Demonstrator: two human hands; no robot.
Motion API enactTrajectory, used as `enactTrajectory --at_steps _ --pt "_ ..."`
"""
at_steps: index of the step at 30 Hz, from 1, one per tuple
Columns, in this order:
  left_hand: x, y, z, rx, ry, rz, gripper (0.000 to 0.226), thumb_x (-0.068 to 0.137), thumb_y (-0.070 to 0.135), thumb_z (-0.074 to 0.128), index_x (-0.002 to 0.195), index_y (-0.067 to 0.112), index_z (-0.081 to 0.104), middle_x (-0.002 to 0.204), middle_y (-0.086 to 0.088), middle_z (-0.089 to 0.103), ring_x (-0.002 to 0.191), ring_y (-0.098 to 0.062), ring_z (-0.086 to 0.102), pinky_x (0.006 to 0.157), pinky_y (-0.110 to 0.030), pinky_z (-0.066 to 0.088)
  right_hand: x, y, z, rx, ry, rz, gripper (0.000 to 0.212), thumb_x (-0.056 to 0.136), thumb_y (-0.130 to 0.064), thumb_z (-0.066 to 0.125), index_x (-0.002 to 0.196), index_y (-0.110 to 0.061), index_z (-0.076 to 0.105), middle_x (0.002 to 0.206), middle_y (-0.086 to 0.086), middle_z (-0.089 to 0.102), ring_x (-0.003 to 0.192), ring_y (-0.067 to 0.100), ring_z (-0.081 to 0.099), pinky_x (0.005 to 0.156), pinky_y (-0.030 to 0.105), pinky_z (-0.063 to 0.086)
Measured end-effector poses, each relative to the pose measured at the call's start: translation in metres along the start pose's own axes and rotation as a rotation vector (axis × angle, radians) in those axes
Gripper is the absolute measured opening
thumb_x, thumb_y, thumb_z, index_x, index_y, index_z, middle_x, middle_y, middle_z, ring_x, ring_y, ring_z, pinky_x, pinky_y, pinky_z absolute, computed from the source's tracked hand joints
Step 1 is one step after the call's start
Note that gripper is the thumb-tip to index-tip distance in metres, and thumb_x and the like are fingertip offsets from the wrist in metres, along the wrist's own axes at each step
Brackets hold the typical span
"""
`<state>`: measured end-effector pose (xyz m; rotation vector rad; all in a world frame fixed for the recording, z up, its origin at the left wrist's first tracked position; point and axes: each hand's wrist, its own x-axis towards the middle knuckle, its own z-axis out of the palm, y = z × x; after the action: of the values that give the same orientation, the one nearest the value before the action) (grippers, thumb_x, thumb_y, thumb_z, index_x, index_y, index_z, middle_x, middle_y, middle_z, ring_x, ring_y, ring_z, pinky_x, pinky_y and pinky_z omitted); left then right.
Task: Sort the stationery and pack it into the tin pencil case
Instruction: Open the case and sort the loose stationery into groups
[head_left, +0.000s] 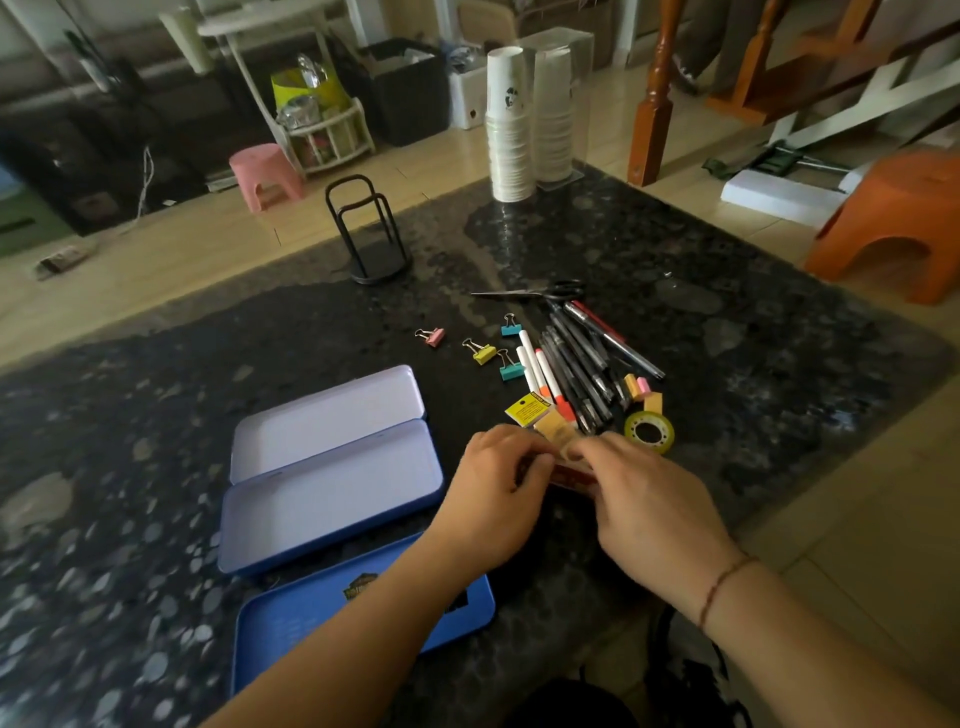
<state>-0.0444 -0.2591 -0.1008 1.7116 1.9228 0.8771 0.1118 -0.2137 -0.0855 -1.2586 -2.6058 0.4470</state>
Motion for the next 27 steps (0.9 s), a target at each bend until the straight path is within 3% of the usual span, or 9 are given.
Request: enactTrajectory --at_steps 2,4,8,9,13,16,18,22,27 --pt "0.001 0.004 -0.008 -0.163 0.219 -0.042 0.011 0.094 0.028 0.056 0.092 0.030 0.066 0.094 0.011 0.063 0.090 -0.002 0.058 0.080 -0.022 0.049 0.003 0.002 -0.007 0.019 0.066 -0.018 0.037 0.088 -0.016 0.058 0.123 -0.028 0.053 0.113 -0.011 0.055 0.102 0.011 0.054 0.072 0.018 0.043" --pt "0.002 0.004 -0.015 -0.233 0.297 -0.085 0.009 0.093 0.032 0.056 0.089 0.031 0.065 0.091 0.011 0.063 0.087 -0.003 0.059 0.076 -0.023 0.050 0.005 0.005 -0.009 0.014 0.096 -0.061 0.034 0.087 -0.015 0.059 0.120 -0.026 0.055 0.109 -0.010 0.055 0.099 0.010 0.053 0.070 0.017 0.041" --pt "0.000 -0.010 -0.009 0.495 -0.050 0.150 0.040 0.095 0.053 0.029 0.102 0.029 0.060 0.104 0.010 0.057 0.102 -0.014 0.046 0.089 -0.036 0.038 0.003 0.002 0.002 -0.063 -0.050 -0.075 0.041 0.090 -0.018 0.051 0.129 -0.029 0.044 0.112 -0.010 0.051 0.093 0.010 0.050 0.071 0.023 0.049" --pt "-0.002 -0.012 -0.006 0.584 -0.100 0.194 0.042 0.094 0.053 0.026 0.104 0.029 0.058 0.106 0.008 0.056 0.102 -0.017 0.045 0.088 -0.038 0.037 0.001 0.001 0.005 -0.083 -0.079 -0.067 0.043 0.090 -0.019 0.050 0.131 -0.029 0.041 0.114 -0.009 0.051 0.094 0.010 0.051 0.072 0.024 0.049" --pt "-0.001 -0.019 -0.005 0.605 -0.108 0.337 0.015 0.092 0.030 0.056 0.106 0.024 0.057 0.098 0.002 0.059 0.089 -0.021 0.053 0.077 -0.034 0.037 0.000 -0.003 0.001 -0.108 -0.025 -0.127 0.034 0.093 -0.030 0.047 0.127 -0.032 0.042 0.115 -0.012 0.056 0.094 0.009 0.055 0.076 0.024 0.048" --pt "0.000 -0.019 -0.022 0.535 -0.086 0.275 0.017 0.093 0.024 0.058 0.110 0.021 0.055 0.101 0.000 0.058 0.089 -0.021 0.054 0.069 -0.030 0.041 0.001 0.013 -0.022 -0.176 0.016 -0.106 0.024 0.092 -0.048 0.044 0.115 -0.040 0.047 0.102 -0.017 0.057 0.091 0.004 0.054 0.076 0.023 0.045" --pt "-0.004 -0.019 -0.031 0.495 -0.075 0.236 0.021 0.096 0.024 0.054 0.116 0.020 0.052 0.108 0.000 0.056 0.094 -0.018 0.053 0.068 -0.027 0.043 0.002 0.031 -0.037 -0.209 0.019 -0.046 0.022 0.088 -0.058 0.046 0.100 -0.041 0.053 0.090 -0.020 0.055 0.083 0.001 0.053 0.066 0.021 0.044" --pt "-0.013 -0.009 -0.042 0.400 -0.108 0.266 0.023 0.097 0.024 0.048 0.120 0.020 0.050 0.110 0.001 0.054 0.091 -0.018 0.055 0.066 -0.030 0.047 0.000 0.038 -0.045 0.234 0.024 -0.002 0.023 0.076 -0.053 0.063 0.081 -0.030 0.065 0.074 -0.015 0.060 0.069 0.000 0.060 0.052 0.013 0.042" --pt "-0.022 -0.006 -0.047 0.361 -0.099 0.324 0.035 0.099 0.043 0.041 0.130 0.028 0.044 0.113 0.005 0.061 0.085 -0.016 0.063 0.066 -0.035 0.056 0.001 0.016 -0.037 0.470 0.279 -0.031 0.036 0.076 -0.052 0.063 0.075 -0.016 0.062 0.067 -0.010 0.064 0.060 -0.001 0.065 0.040 0.008 0.043"
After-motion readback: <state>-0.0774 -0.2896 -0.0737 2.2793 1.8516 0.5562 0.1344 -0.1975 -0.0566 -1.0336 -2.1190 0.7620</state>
